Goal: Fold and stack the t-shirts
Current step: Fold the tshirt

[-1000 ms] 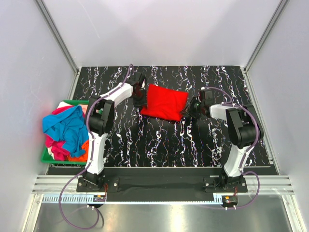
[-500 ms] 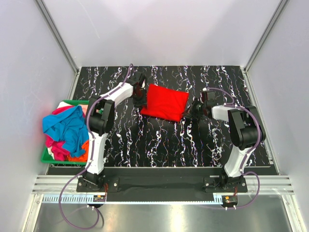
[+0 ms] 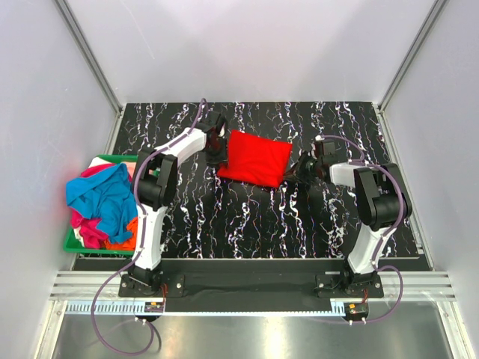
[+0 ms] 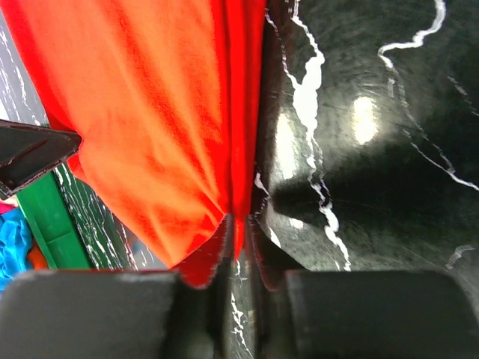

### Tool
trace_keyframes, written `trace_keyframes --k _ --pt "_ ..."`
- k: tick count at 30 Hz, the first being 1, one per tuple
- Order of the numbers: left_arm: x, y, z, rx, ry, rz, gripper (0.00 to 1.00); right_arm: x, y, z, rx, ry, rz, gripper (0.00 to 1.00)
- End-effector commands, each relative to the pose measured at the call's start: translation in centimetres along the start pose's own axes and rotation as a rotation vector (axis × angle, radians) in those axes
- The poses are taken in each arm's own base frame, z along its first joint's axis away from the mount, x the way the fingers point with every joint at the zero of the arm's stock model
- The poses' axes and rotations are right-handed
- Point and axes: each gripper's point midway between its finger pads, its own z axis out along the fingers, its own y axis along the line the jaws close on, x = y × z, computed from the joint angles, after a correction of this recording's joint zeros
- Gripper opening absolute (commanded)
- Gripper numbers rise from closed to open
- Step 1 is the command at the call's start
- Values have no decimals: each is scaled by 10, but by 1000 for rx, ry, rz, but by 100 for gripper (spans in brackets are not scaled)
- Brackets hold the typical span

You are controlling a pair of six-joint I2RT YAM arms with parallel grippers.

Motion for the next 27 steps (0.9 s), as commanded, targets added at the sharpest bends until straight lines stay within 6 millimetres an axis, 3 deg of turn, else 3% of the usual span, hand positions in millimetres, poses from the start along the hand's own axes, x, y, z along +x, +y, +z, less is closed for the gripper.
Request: trace_keyframes --k 1,11,18,24,27 --pt "14 23 -4 -104 30 13 41 -15 17 -19 -51 -59 -41 21" --pt "35 14 -12 -76 62 -10 41 0 41 -37 -131 -32 -52 36" --pt "42 8 -11 -80 70 1 42 22 44 -20 -103 16 -66 41" --pt "45 7 -11 -79 71 -10 42 21 34 -11 -25 -1 -91 40" --pt "48 7 -9 -79 78 -28 42 20 24 -7 8 -10 -89 31"
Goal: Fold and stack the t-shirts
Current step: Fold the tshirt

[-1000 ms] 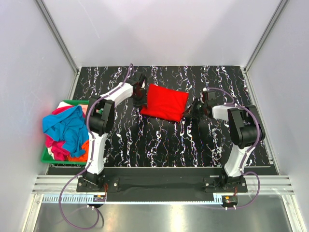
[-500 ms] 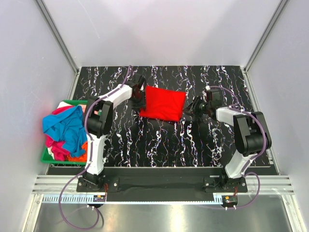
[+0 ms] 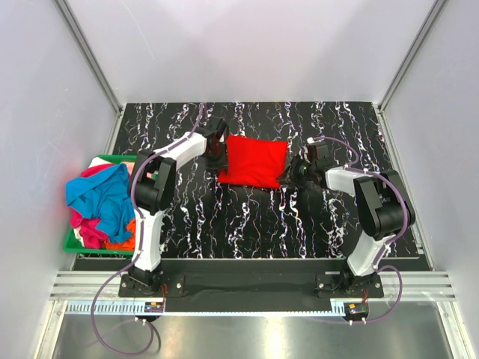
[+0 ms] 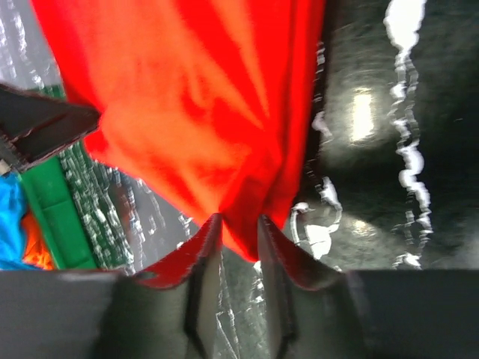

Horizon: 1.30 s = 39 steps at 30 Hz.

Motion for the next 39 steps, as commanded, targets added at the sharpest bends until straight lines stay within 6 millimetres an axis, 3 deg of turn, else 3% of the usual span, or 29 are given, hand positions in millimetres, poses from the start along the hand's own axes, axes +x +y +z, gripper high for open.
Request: trace_keyframes --k 1,3,7,13,21,29,33,36,37,39 --pt "23 10 1 -50 57 -9 42 -11 -6 6 44 -40 -25 15" --pt "29 12 4 -55 72 -25 42 -8 -15 9 72 -39 -7 0" --pt "44 22 10 -79 97 -58 42 2 -41 5 162 -66 20 0" --pt "53 18 8 -51 109 -71 41 4 -52 1 213 -81 33 0" --pt "43 -4 -37 69 58 -47 49 1 -27 -19 175 -64 31 24" --pt "14 -7 -68 53 -42 -12 51 -17 -1 -43 193 -73 10 27" --pt "-4 -29 -79 144 -71 20 51 -27 23 -42 119 -61 -9 22" --pt "-36 -49 -84 205 -128 71 41 -27 28 -32 80 -40 -18 22" --pt "-39 -50 -72 203 -111 75 37 -25 24 -25 81 -24 -14 22" --pt "-62 -53 -71 229 -147 67 31 -26 21 -18 79 -18 -22 22"
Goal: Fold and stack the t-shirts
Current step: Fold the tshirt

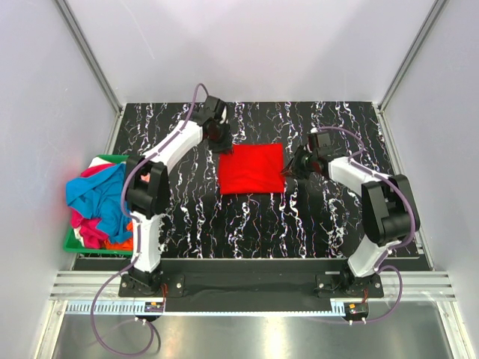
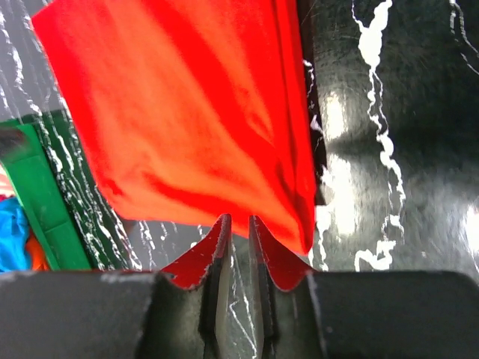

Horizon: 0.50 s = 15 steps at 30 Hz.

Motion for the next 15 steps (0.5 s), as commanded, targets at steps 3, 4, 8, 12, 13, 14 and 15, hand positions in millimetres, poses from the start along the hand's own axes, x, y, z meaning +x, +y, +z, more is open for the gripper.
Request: trace_keyframes --k 3,4,8,12,13,14,15 --pt "-48 8 37 42 -44 3 25 2 -3 27 -20 33 -36 22" --pt "-55 21 43 16 -53 -9 24 6 -11 35 -8 49 -36 22" --pt "-58 56 81 -27 -15 -55 23 9 -37 52 80 42 -37 21" --pt "-67 59 101 40 1 -67 23 8 -45 53 101 25 -51 20" --pt "-71 55 99 64 -5 -66 24 6 -40 51 86 20 -59 22" --pt "-75 51 96 86 -13 -61 25 4 -36 48 74 15 -70 23" --pt "-82 43 85 114 -35 -51 27 3 -30 45 52 14 -81 24"
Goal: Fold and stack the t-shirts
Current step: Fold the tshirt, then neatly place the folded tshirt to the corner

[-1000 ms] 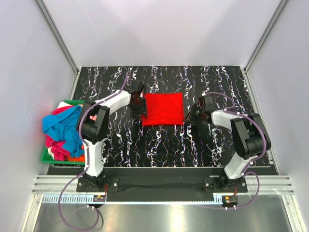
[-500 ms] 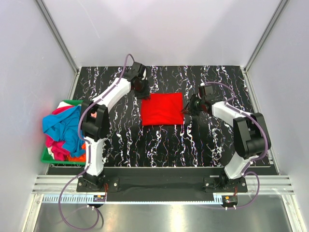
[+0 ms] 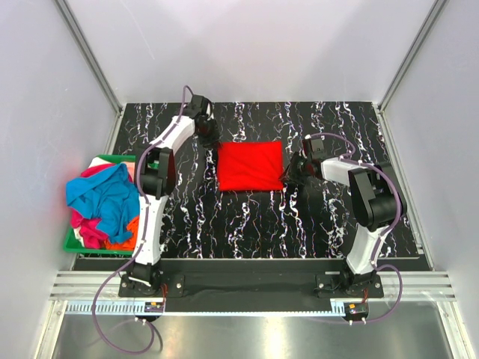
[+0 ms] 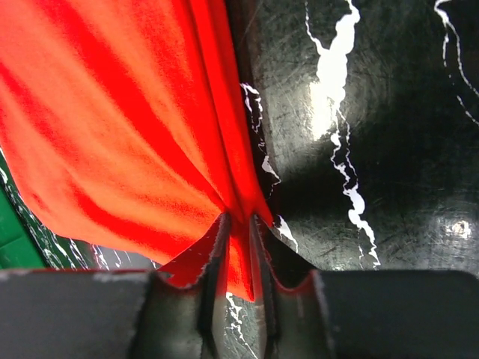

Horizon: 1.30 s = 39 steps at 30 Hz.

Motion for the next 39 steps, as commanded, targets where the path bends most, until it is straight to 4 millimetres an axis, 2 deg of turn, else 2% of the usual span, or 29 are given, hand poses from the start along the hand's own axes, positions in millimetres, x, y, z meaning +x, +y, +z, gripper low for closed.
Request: trace_keyframes --k 1,2,3,5,6,8,9,12,13,16,17,19,20,22,23,26,30,32,33,35,37,39 --pt "-5 -30 -10 123 -2 49 31 -15 12 -13 -15 -66 -72 25" --pt "-9 -38 -17 154 -20 60 34 -18 16 -18 -25 -76 -81 28" --pt "-15 -49 -35 185 -42 73 36 -22 24 -24 -49 -85 -95 30" --pt "-15 -60 -54 227 -51 87 41 -32 38 -37 -83 -99 -117 36" --pt "-20 -69 -78 242 -84 101 41 -37 42 -40 -97 -102 -126 39" --pt "-18 -69 -98 227 -108 89 42 -47 48 -43 -102 -94 -155 43" --pt "-8 -68 -115 214 -112 79 43 -49 43 -38 -93 -74 -149 46" --pt "24 -61 -132 157 -108 106 42 -58 44 -34 -120 -41 -155 54" --pt "36 -66 -133 159 -95 125 42 -61 44 -33 -125 -38 -162 55" --pt "75 -63 -131 151 -30 113 41 -72 43 -28 -125 -31 -172 54" --pt "91 -57 -126 132 -4 106 41 -78 50 -30 -150 -34 -180 54" --pt "110 -64 -117 140 20 127 41 -80 43 -18 -145 -6 -194 54" --pt "119 -61 -109 134 38 125 41 -85 45 -16 -139 -1 -199 54" --pt "138 -61 -95 119 90 120 39 -82 33 -2 -122 37 -200 54" --pt "151 -53 -85 99 125 111 39 -86 35 0 -134 37 -206 54" --pt "171 -33 -68 13 159 94 38 -91 28 8 -115 31 -224 54" --pt "184 -4 -53 -103 178 63 37 -95 26 22 -133 46 -248 54" --pt "192 5 -50 -134 190 49 36 -98 29 28 -151 52 -255 53" --pt "194 7 -50 -145 193 41 36 -95 23 35 -147 68 -246 52" --pt "195 7 -53 -141 192 38 36 -96 25 40 -162 75 -244 49" --pt "193 4 -59 -134 189 36 37 -95 20 47 -160 89 -229 43" --pt "182 -8 -74 -104 163 44 38 -94 20 52 -164 95 -225 36"
